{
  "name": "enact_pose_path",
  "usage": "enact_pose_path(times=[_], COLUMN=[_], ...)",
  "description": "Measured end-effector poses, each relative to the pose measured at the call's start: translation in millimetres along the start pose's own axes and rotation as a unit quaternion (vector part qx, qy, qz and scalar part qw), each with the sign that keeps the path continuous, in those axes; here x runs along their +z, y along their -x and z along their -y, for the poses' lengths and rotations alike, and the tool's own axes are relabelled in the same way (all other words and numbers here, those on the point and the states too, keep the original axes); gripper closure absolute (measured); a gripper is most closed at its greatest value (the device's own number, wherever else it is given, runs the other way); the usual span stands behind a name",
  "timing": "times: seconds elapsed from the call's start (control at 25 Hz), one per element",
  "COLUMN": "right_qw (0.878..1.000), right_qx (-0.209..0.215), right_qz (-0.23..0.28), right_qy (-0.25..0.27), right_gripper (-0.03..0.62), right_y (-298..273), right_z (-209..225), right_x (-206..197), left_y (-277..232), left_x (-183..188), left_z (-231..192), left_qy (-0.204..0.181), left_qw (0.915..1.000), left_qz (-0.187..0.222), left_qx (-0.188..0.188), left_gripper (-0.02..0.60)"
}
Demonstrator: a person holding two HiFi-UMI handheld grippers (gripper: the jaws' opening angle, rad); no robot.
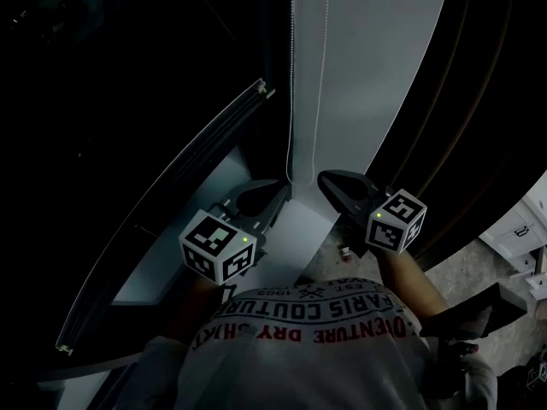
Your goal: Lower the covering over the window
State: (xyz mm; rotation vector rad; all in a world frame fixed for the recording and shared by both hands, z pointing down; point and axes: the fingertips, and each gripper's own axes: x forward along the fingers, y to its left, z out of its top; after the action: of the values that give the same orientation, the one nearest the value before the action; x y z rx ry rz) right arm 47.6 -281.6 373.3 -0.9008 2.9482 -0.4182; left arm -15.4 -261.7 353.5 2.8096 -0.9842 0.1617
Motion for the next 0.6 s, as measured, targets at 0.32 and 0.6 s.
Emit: enact_pose_path(times=[0.32, 0.6], right_qw=[0.998, 0.992], right_qx=[-0.001, -0.040], right_qz=[-0.022, -0.009], right_qy=[0.051, 0.122], right_gripper=[0.564, 0.536], right_y=[-48.7, -92.0], right_z=[24.1, 51.6], right_x=[16.4, 47.3], left_y=[1.0, 4.7], left_x=[19.7, 26.5], left_z=[-26.4, -42.1], left_qy=[-0.003, 0.002], left_qw=[0.9994, 0.9981], left_qz=[0.002, 0.005], left_qx=[0.036, 0.061], left_gripper=[0.580, 0.580])
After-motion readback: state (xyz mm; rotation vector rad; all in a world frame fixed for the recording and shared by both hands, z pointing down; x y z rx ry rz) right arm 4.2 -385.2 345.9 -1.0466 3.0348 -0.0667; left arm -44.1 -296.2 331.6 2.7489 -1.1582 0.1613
